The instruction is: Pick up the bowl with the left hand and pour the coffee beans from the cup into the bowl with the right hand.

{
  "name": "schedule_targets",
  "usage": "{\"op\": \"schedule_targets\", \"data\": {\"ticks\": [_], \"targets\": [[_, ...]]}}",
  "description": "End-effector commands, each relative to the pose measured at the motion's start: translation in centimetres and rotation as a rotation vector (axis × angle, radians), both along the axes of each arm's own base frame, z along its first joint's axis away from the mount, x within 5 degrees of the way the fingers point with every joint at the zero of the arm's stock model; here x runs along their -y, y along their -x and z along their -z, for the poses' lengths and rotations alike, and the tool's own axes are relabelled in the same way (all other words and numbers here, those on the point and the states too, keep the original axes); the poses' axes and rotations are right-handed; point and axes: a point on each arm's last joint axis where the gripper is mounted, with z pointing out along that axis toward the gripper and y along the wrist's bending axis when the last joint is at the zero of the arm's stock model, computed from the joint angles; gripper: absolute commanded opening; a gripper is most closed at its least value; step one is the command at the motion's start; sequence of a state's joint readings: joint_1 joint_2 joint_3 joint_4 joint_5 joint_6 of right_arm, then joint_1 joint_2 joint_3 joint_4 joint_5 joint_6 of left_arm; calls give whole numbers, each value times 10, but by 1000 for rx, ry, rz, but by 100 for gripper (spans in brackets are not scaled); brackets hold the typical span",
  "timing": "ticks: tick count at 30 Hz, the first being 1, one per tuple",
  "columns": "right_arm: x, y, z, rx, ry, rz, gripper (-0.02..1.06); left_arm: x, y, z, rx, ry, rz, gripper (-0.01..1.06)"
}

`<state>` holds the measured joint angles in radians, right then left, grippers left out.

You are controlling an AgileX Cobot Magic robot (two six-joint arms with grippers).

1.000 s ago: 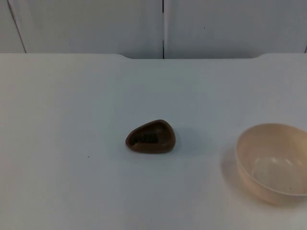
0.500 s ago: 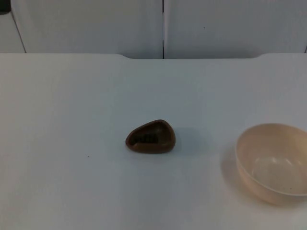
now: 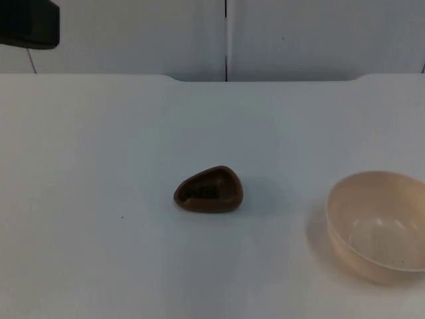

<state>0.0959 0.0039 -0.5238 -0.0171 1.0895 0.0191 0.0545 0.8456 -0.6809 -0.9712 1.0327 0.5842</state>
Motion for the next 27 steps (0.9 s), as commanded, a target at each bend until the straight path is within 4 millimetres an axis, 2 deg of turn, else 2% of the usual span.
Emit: {"op": "schedule_targets", "data": {"ticks": [1, 10, 15, 19, 20, 22, 24, 27], "targets": [[0, -1, 1, 8, 15, 2, 105, 1, -1, -2, -2, 16, 8, 99], [0, -1, 1, 8, 15, 2, 105, -2, -18, 9, -59, 9, -20, 99], [0, -1, 1, 8, 15, 2, 105, 4, -29, 17, -96, -60, 12, 99], [0, -1, 1, 8, 15, 2, 105, 25, -43, 14, -109, -169, 59, 99], [0, -1, 1, 8, 15, 2, 105, 25, -43, 14, -109, -169, 59, 99], [0, -1, 1, 8, 15, 2, 105, 44, -50, 15, -132, -231, 99, 99], [0, -1, 1, 8, 15, 2, 105, 51, -53, 14, -125, -250, 111, 99], [0, -1, 1, 8, 15, 2, 105, 78, -59, 16, -139, -270, 159, 99]]}}
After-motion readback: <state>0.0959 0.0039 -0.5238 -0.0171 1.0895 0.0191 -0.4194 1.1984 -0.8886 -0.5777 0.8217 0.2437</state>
